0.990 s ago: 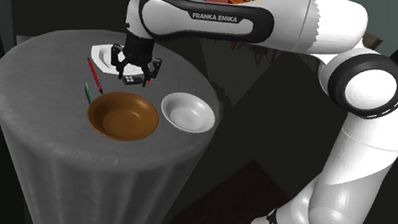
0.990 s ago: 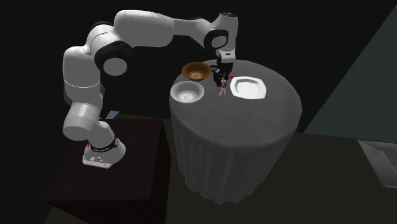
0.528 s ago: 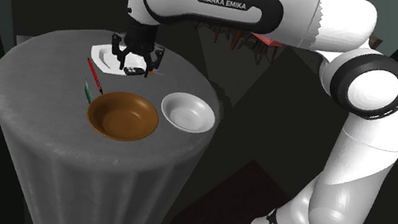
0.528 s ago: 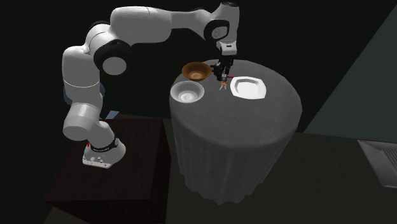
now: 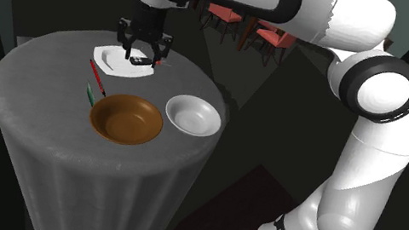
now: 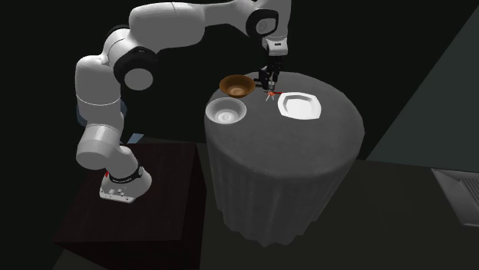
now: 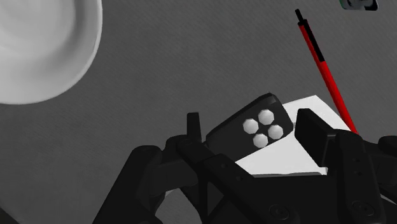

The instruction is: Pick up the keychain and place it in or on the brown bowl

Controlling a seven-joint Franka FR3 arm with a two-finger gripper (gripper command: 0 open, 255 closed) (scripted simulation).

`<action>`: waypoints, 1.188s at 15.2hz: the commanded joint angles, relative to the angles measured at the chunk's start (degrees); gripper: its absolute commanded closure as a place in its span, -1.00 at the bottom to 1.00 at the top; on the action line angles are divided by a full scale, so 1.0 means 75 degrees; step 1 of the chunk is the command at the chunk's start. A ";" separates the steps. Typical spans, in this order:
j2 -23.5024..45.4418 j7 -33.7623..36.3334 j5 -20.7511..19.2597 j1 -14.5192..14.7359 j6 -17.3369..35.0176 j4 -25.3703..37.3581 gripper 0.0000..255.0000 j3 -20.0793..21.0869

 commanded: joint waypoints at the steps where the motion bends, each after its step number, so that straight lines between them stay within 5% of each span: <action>1: 0.0050 0.0016 -0.0015 0.0047 -0.0245 0.0290 1.00 0.0009; 4: 0.0098 0.0010 -0.0029 0.0081 -0.0502 0.0595 1.00 0.0012; 18: -0.1206 0.2138 0.0220 0.1257 -0.0242 -0.1004 1.00 0.0830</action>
